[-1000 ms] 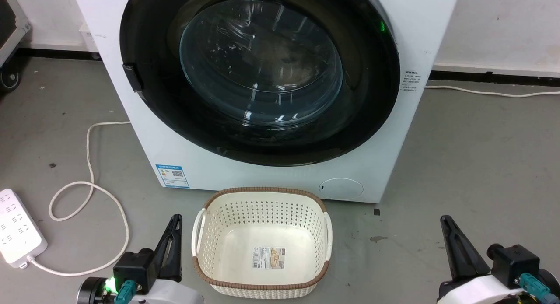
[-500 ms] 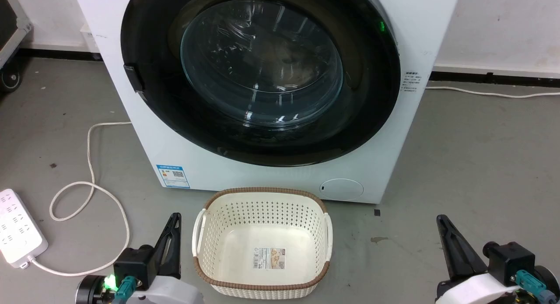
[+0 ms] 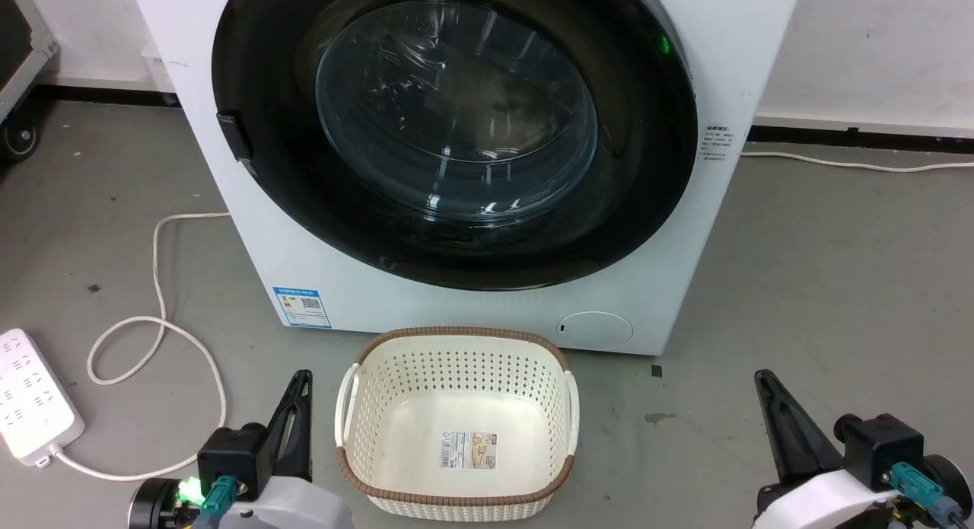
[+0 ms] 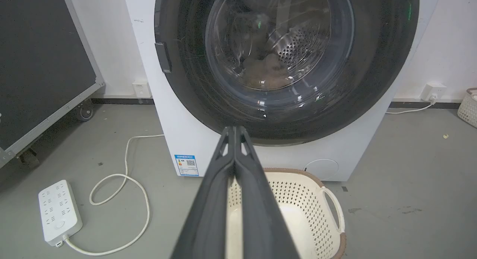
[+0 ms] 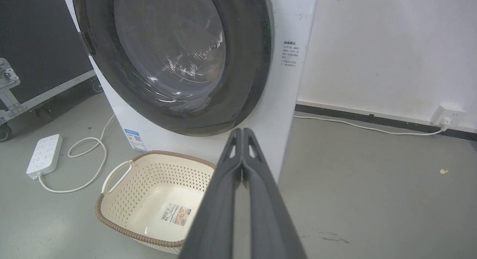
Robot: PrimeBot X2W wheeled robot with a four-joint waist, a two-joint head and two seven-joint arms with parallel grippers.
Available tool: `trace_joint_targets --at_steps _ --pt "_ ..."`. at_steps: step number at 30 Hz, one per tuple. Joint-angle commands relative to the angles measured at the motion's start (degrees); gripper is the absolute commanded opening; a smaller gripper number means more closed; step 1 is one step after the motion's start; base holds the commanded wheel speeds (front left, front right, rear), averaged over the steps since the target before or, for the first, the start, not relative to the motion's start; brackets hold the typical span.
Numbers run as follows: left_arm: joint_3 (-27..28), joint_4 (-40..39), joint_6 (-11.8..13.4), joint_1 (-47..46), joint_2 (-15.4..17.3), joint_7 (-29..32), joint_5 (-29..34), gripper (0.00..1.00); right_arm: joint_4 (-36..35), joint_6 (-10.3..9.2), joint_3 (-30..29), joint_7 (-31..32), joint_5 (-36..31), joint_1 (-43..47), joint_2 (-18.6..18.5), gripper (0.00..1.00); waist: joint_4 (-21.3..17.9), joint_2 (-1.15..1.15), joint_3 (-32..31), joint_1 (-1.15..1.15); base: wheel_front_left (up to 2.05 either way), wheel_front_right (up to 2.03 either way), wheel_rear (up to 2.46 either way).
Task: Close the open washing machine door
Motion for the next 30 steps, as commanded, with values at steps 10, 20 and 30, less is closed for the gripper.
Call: trace_joint_targets --at_steps 10,20,30 --pt "0.36 -0.7 0.6 -0.9 -0.05 1.48 1.02 0.0 -1.04 -0.02 0.38 1.29 -1.1 -0.95 0.22 0.0 0.07 0.0 -0.08 0.0 0.0 0.0 0.0" --pt "0.56 -1.1 0.93 -1.06 -0.1 2.65 1.5 0.0 -1.59 -0.03 0.63 2.31 -1.74 -1.14 0.24 0.0 0.14 0.0 -0.15 0.0 0.0 0.0 0.0" --pt "0.77 -1.51 1.26 -1.23 -0.15 3.82 1.99 0.0 -2.13 -0.03 0.87 3.34 -2.37 -1.33 0.27 0.0 0.2 0.0 -0.23 0.0 0.0 0.0 0.0"
